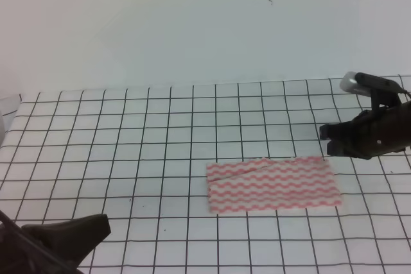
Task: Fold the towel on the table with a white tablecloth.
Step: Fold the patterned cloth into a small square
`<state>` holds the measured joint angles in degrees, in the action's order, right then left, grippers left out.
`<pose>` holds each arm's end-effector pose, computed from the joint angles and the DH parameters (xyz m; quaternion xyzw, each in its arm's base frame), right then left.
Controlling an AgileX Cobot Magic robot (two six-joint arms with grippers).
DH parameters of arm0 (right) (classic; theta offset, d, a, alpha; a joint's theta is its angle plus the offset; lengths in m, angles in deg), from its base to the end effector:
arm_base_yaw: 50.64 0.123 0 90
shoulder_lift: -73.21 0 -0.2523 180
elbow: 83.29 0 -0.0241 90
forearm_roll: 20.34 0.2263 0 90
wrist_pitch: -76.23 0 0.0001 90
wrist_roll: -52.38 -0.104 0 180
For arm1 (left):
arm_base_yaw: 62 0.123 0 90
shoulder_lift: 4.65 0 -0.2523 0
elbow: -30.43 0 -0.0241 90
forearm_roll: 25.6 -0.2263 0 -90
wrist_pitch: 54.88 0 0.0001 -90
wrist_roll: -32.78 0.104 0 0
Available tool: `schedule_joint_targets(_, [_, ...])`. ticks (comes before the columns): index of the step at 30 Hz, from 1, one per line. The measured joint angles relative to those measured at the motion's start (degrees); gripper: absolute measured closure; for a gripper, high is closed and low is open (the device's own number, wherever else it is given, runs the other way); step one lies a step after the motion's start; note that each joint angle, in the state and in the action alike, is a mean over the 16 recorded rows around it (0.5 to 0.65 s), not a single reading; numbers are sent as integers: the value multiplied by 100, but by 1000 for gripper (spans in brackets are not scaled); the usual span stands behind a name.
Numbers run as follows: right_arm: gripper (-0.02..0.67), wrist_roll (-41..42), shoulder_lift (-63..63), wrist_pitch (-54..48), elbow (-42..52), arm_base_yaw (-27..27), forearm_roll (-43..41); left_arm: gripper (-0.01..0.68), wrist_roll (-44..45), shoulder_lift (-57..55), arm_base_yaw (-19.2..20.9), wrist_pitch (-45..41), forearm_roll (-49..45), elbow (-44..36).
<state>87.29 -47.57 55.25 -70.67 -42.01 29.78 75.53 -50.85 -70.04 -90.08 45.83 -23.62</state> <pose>0.3558 0.0830 0.1177 -0.0007 0.9509 0.1837 0.2491 0.1233 -0.0749 0.2546 0.0387 0.8133 -0.3780 0.4406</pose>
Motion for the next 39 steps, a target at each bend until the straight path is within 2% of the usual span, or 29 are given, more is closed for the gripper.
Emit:
schedule_joint_targets(7, [648,364,-150,-80,-126,-3,138,675,0,0,0,21,-7,0])
schedule_joint_targets(12, [648,918,-117,-307,-297,-3,249,675,0,0,0,34,-17,0])
schedule_joint_targets(20, [631,2227,92,-1347,-818,114,248,675,-183,-132,0,157,-37,27])
schedule_joint_targets(25, [605,2752,166,-2057,-1174,301,87,675,-415,-596,0,130,-41,229])
schedule_joint_targets(32, [569,2512,172,-2544,-1449,549,-193,675,-631,-2058,0,-352,-193,1026])
schedule_joint_targets(39, [558,1844,189,-2718,-1479,620,-325,674,-278,-4084,-2,-1231,-127,2215])
